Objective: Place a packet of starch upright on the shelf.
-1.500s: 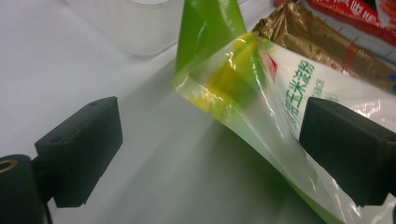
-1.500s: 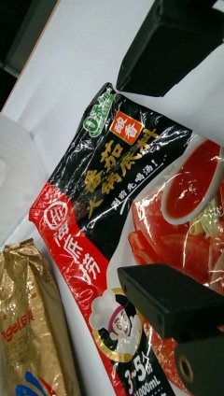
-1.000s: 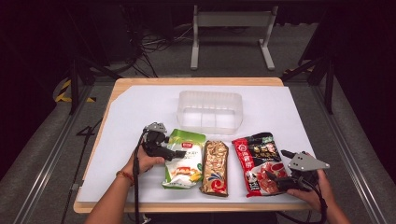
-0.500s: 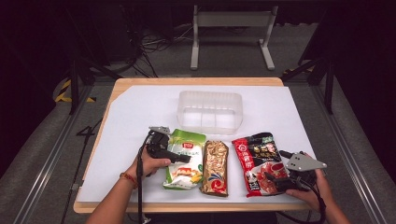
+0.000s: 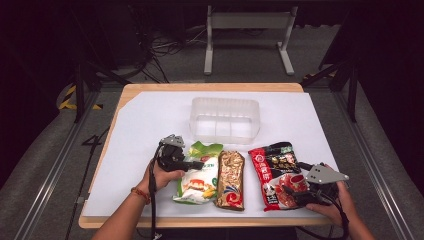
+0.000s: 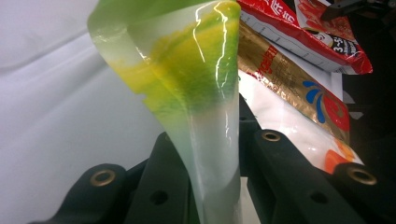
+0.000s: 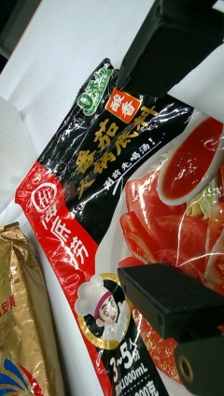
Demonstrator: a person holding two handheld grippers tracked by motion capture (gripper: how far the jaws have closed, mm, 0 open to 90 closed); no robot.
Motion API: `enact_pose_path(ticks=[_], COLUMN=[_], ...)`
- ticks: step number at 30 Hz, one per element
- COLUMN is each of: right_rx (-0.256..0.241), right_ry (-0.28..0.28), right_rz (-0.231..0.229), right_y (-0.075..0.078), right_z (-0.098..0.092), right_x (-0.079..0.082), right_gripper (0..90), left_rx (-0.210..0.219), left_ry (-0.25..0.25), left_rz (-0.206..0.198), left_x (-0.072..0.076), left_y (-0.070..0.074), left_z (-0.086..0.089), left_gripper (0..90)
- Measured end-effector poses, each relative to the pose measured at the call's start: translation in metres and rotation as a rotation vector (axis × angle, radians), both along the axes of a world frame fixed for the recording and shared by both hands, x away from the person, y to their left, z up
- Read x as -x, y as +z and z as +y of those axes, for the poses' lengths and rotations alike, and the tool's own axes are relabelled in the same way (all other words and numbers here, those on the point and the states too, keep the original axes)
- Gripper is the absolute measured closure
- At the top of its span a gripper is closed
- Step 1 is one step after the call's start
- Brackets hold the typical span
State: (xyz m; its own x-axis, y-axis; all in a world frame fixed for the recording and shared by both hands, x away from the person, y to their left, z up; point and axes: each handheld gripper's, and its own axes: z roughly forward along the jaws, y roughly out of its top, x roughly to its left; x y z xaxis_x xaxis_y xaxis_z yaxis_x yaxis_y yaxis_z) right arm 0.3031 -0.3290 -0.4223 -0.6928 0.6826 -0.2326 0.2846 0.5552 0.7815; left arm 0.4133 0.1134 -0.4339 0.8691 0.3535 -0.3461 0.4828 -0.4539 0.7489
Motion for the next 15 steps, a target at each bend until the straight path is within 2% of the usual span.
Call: enact_pose_path(ticks=[3, 11, 15], right_rx=[-0.001, -0.004, -0.023], right_ry=[-0.003, -0.005, -0.025], right_rz=[-0.001, -0.005, -0.014], right_y=[0.0, 0.001, 0.003], right_z=[0.0, 0.0, -0.002], right_x=[0.0, 0.0, -0.001], right_gripper=[10.1, 9.6, 9.2], left_rx=[-0.001, 0.049, 0.076], left_ry=[0.009, 0.07, 0.099], left_rz=[-0.024, -0.15, -0.178], left_x=[0.004, 0.021, 0.025], left_y=[0.003, 0.024, 0.029], left_z=[0.0, 0.006, 0.009], left_gripper=[83.9, 85.6, 85.8])
